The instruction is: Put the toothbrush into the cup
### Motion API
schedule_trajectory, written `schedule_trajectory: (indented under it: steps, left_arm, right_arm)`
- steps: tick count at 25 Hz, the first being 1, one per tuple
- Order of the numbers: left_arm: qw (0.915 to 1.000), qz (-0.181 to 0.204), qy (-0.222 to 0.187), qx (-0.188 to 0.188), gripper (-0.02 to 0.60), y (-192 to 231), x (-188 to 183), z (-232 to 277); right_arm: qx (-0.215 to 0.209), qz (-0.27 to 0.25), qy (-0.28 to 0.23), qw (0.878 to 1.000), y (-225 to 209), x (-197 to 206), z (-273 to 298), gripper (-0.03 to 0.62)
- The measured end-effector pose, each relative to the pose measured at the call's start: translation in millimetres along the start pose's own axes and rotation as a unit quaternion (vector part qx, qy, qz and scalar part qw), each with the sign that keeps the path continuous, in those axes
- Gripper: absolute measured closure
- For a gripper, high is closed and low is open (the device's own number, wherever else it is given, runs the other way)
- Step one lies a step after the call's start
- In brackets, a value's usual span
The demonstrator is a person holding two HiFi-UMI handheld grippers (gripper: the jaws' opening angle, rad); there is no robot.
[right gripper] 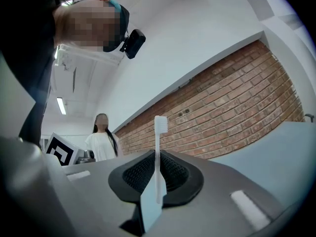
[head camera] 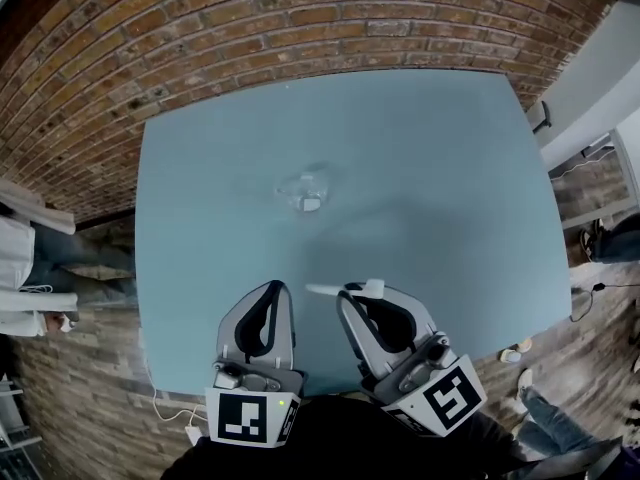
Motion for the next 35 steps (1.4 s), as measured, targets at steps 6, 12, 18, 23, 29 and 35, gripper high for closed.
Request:
schedule_trajectory:
  steps: [6,12,18,23,29,35]
  left_arm:
    - [0.9998,-0.015,-0.011,0.010,0.574,17.7,0.6,17.3]
    - [0.9995,-0.025,-0.017,0.012,0.574,26.9,1.0,30.8]
    - [0.9993,-0.032,-0.017,0.010,0.574,40.5,3.7,45.8]
    - [0.9988,-0.046,0.002,0.016,0.574,45.1,10.4,64.3]
    - [0.9971,-0.067,0.028,0.024,0.574,50.8,31.8,88.2]
    - [0.9940,-0.086,0.063,0.025,0.574,58.6,60.9,108.2]
  right_arm:
    - [0.026,0.007,-0.001,1.000,-4.1,-3.8,15.3,0.560]
    - [0.025,-0.002,0.006,1.000,-7.9,-3.7,34.3,0.560]
    - [0.030,-0.015,0.017,0.999,-24.6,-0.1,53.5,0.560]
    - [0.037,-0.015,0.021,0.999,-41.5,-1.5,74.1,0.560]
    - [0.044,-0.015,0.035,0.998,-67.1,6.6,98.0,0.560]
    - [0.057,-0.009,0.062,0.996,-92.0,37.3,112.3,0.560]
Point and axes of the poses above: the fingertips, and each gripper's own axes: z forward along the fingers, y to its left, x out of its underside, the point moved 6 cm from there along -z, backward along the fingers, and after that the axes turned 6 degrees about -y, right-handed, at the moved point
